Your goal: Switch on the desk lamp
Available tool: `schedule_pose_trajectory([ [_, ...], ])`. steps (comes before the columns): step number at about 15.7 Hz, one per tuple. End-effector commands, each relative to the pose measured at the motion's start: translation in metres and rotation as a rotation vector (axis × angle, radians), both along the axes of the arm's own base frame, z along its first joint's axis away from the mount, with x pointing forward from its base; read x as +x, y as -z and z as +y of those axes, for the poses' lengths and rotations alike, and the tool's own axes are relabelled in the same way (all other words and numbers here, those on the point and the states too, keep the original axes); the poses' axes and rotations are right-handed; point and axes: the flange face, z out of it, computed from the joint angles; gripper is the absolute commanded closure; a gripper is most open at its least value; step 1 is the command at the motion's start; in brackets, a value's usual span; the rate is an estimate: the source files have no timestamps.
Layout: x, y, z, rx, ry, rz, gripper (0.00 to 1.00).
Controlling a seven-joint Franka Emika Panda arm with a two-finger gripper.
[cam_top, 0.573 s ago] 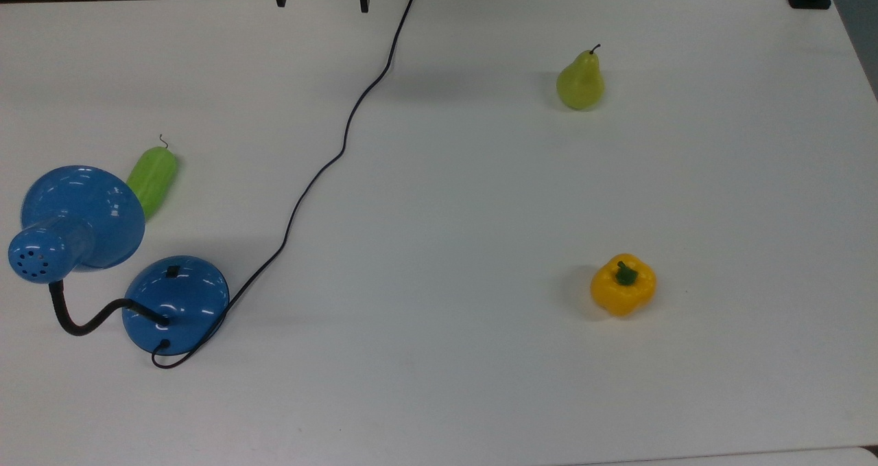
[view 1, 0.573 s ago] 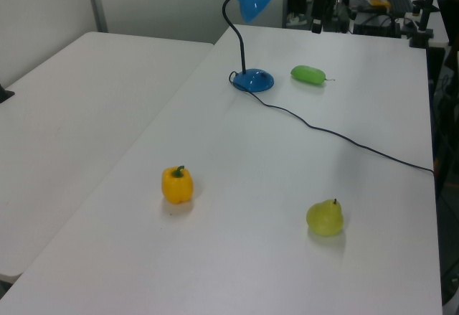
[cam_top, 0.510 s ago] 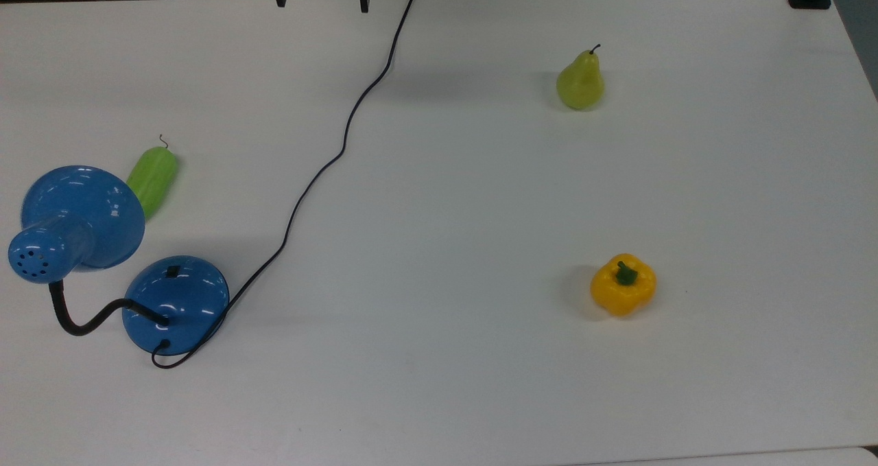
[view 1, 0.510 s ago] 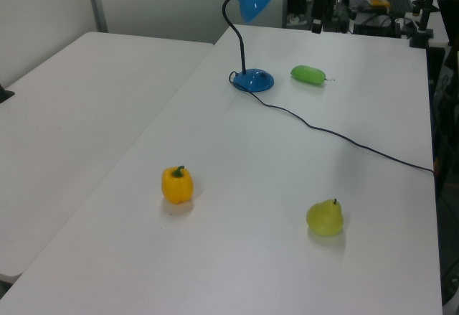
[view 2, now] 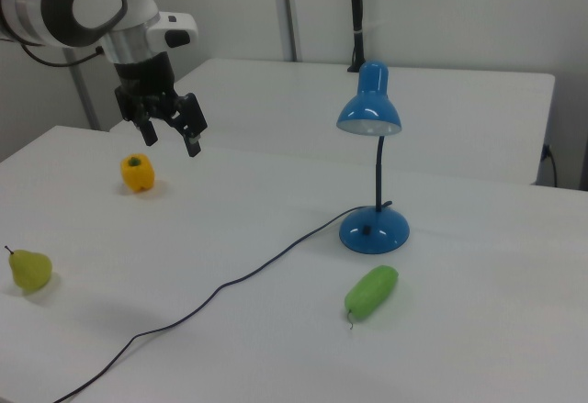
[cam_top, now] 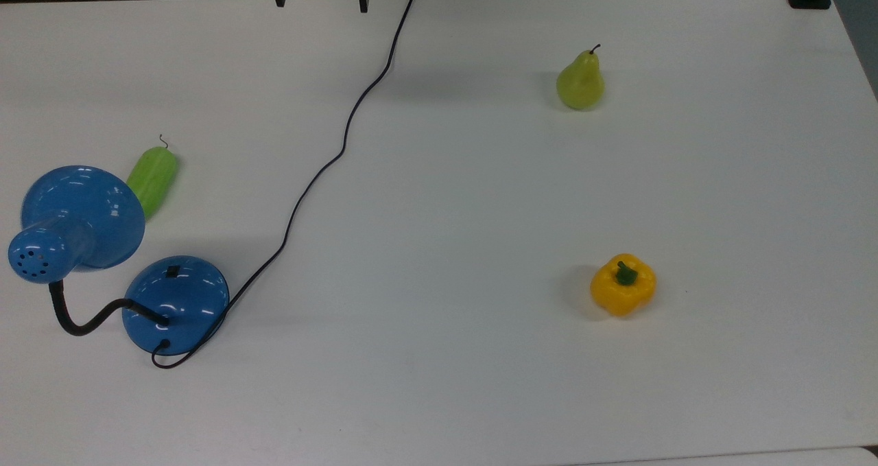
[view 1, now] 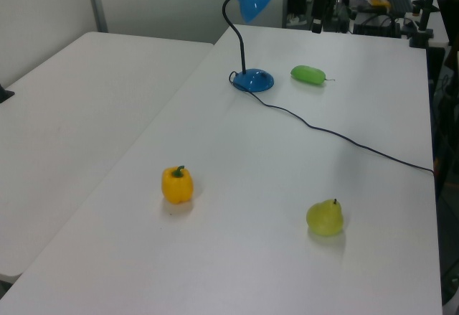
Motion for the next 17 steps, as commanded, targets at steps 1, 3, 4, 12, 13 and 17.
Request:
schedule_pose_trajectory([
  [1, -0.0039, -0.0045, -0.0018, 0.010, -0.018, -0.011, 0.00],
  [3, -0.0035, -0.0056, -0.0033, 0.002, -0.020, -0.016, 0.00],
  [4, -0.0033, -0.0057, -0.0036, -0.001, -0.020, -0.017, 0.02],
  [12, -0.0024, -0.0047, -0.0038, 0.002, -0.064, -0.020, 0.80],
  [13, -0.0020, -0.0039, -0.0037, 0.001, -0.068, -0.019, 0.85],
  [17, -0.0023, -0.0036, -0.0035, 0.004, -0.067, -0.016, 0.92],
])
